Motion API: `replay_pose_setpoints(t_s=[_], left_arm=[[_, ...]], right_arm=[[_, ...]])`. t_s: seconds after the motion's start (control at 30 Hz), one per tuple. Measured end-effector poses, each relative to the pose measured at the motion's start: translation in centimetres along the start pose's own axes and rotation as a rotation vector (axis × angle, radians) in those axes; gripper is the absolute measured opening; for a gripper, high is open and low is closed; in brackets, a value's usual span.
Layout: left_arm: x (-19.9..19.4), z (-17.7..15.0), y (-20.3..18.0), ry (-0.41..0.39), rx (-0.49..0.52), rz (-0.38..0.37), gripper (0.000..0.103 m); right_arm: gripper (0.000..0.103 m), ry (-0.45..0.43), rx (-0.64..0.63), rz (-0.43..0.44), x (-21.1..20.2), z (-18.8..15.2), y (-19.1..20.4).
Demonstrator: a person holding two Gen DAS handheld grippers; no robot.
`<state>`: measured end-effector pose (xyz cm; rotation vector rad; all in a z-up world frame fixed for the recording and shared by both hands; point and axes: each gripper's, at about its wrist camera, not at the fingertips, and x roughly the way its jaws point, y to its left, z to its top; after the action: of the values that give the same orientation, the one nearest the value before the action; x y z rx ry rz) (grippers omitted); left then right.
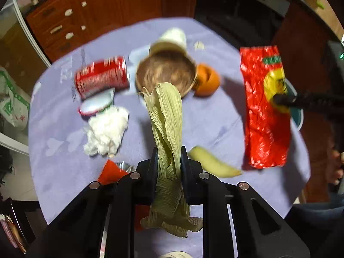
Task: Collect trash
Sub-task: 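Grasp the corn husks with the left tool while the right tool holds the red bag, then drop the red bag into the bin with the right tool while the left tool drops the husks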
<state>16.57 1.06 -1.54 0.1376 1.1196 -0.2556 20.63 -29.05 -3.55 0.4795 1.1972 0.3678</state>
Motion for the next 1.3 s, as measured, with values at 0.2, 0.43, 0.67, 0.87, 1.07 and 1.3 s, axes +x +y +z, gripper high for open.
replay_pose_setpoints(t_s=[0.2, 0.43, 0.67, 0.87, 1.07, 1.3], left_arm=[[-2.0, 3.5, -6.0, -0.082, 0.046, -0.081, 0.019], [1.2, 7.3, -14.0, -0.064, 0.14, -0.202, 0.02], [4.9, 9.2, -21.2, -0.007, 0.213, -0.268, 0.02], [6.7, 10.1, -24.6, 0.033, 0.243, -0.292, 0.02], [8.3, 10.7, -27.0, 0.065, 0.273, -0.306, 0.02], [10.4, 11.2, -29.3, 0.1, 0.306, -0.33, 0.021]], right_arm=[[0.004, -0.084, 0.068, 0.007, -3.6, 0.6, -3.8], [0.004, -0.225, 0.174, -0.096, -9.9, 1.5, -11.1], [0.004, -0.259, 0.23, -0.22, -11.8, 2.4, -16.5], [0.008, -0.204, 0.273, -0.242, -9.5, 2.7, -19.1], [0.064, -0.191, 0.321, -0.247, -8.6, 2.2, -21.2], [0.074, -0.211, 0.372, -0.258, -9.8, 1.8, -22.5]])
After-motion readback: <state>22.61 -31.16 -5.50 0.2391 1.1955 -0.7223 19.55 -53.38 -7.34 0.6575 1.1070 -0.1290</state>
